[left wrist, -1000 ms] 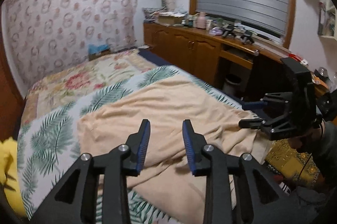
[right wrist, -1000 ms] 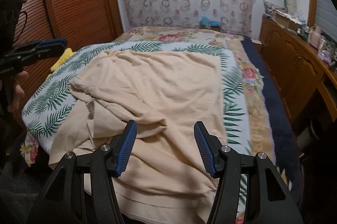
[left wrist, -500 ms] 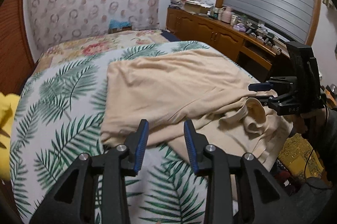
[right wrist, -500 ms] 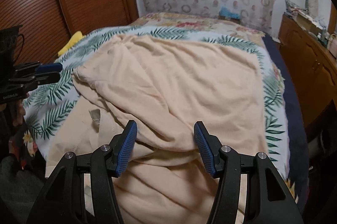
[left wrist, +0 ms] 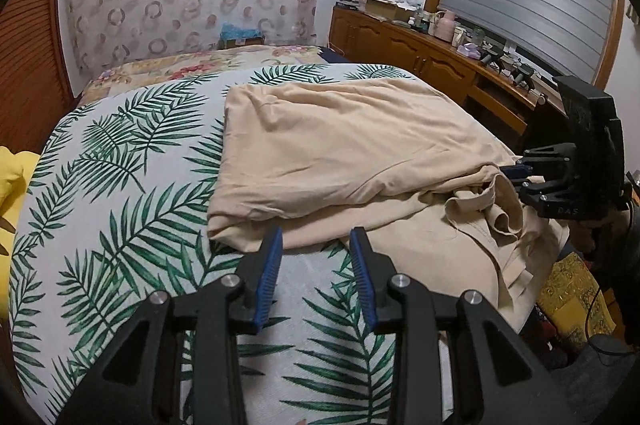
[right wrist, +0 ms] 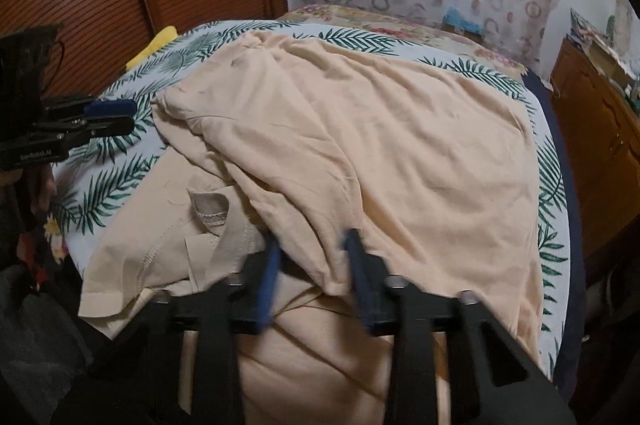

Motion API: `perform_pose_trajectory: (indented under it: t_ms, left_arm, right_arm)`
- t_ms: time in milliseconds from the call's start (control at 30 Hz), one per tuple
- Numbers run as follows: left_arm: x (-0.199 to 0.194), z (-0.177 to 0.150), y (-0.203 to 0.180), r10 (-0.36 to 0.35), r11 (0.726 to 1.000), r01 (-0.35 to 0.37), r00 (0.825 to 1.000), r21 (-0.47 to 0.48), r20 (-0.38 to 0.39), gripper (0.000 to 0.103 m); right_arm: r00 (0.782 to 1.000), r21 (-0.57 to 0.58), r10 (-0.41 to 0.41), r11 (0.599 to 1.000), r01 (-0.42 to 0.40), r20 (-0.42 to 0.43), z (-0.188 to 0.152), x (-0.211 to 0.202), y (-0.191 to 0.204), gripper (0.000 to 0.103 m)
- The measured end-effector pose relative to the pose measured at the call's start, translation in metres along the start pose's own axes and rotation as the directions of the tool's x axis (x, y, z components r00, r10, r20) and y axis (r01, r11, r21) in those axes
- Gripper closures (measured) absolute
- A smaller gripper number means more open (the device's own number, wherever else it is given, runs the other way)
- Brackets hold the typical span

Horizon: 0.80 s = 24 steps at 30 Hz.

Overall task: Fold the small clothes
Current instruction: 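Grasp the opposite side edge with the right tool and fold it inward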

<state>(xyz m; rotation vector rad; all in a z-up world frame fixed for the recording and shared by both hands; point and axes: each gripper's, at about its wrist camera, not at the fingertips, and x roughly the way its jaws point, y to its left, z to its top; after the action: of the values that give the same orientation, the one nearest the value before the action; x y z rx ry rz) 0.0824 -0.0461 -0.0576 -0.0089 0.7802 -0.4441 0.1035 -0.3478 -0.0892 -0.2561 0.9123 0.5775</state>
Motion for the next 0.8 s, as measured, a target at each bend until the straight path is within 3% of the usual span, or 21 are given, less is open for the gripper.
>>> perform_pose_trajectory:
  t_ms: [100, 300, 500, 633, 800]
  left_arm:
    - [-0.001, 0.000, 0.001, 0.002, 1.000, -0.002, 1.000, -0.004, 0.003, 0.070]
    - [-0.004, 0.001, 0.003, 0.006, 1.000, -0.005, 1.000, -0.014, 0.015, 0.070]
    - [-0.011, 0.002, 0.006, 0.013, 1.000, -0.012, 0.999, -0.023, 0.037, 0.070]
    - [-0.017, 0.004, 0.004, 0.013, 1.000, -0.012, 0.999, -0.021, 0.053, 0.069]
    - [-0.024, 0.006, 0.001, 0.009, 1.000, -0.008, 0.997, -0.014, 0.071, 0.069]
  right_arm:
    - [1.000, -0.018, 0.000, 1.000, 0.001, 0.024, 0.000, -0.006, 0.004, 0.098]
    - [0.984, 0.002, 0.034, 0.999, -0.035, 0.173, 0.011, -0.049, 0.011, 0.100]
    - [0.965, -0.002, 0.032, 0.999, -0.033, 0.261, 0.026, -0.090, 0.018, 0.100]
    - [0.957, 0.015, 0.011, 1.000, -0.016, 0.290, 0.026, -0.115, 0.016, 0.100]
    - [0.960, 0.065, -0.088, 0.995, 0.073, 0.268, 0.007, -0.139, -0.003, 0.100]
